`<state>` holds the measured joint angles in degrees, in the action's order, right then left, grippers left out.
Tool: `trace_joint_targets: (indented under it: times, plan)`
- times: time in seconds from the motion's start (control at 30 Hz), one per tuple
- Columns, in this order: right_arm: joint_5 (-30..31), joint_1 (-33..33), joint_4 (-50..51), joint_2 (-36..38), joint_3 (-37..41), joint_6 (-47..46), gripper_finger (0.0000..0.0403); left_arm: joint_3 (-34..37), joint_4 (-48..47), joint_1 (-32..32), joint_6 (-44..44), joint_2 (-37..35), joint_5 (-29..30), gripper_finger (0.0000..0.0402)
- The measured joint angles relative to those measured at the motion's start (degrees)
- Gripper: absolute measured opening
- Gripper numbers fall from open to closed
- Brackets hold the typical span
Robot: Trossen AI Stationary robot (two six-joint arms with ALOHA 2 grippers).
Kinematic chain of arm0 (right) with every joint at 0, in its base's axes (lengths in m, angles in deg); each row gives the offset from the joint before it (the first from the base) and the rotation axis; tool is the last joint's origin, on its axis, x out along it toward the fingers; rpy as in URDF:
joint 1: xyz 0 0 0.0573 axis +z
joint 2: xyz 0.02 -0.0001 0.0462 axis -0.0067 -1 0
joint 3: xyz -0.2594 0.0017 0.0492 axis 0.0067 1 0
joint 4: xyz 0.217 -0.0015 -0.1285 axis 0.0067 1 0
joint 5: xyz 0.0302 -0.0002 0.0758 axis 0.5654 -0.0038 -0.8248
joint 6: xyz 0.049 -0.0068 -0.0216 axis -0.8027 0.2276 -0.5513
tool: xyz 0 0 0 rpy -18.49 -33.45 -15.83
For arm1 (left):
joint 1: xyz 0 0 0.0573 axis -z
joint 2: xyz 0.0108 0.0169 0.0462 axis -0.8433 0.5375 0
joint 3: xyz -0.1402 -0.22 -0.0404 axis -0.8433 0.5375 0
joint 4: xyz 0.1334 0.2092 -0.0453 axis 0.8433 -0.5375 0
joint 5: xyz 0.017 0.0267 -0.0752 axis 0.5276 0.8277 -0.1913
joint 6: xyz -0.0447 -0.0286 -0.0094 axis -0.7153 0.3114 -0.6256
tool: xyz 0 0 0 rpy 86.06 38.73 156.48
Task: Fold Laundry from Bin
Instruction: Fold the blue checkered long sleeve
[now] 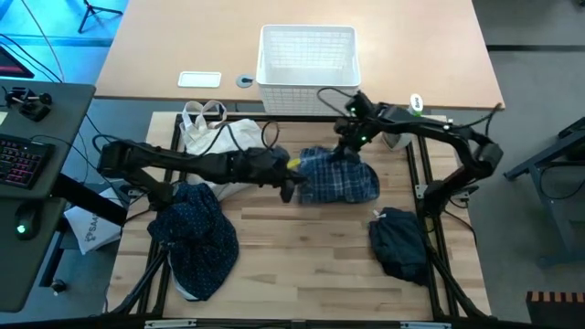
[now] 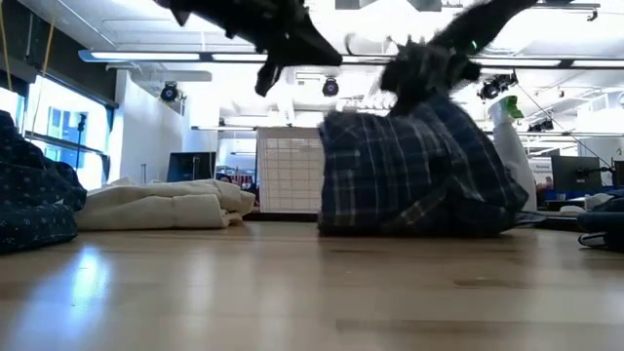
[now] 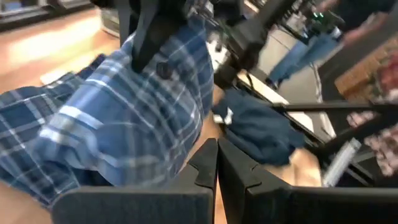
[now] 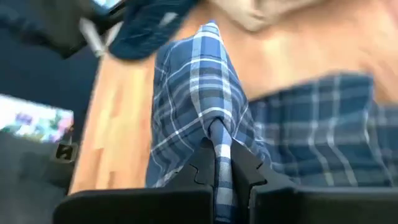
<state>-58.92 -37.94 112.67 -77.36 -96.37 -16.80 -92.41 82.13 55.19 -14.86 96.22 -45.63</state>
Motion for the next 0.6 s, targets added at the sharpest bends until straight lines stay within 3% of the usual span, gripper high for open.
trace_joint_targets:
  times: [0.2, 0.37, 0.6]
  plan:
    - [0.7, -7.1, -14.1, -0.3, 10.6, -5.4, 0.0, 0.0, 5.0, -4.8, -0.5, 4.1, -0.5, 0.0]
    - [-2.1, -7.0, -12.3, -0.2, 11.2, -2.7, 0.0, -1.0, 10.5, -7.4, 8.2, 6.4, -1.2, 0.0007]
    - [-5.7, -4.6, -11.9, 0.0, 9.1, -0.8, 0.0, -10.8, 4.0, -11.5, 17.0, 10.7, -3.8, 0.0101]
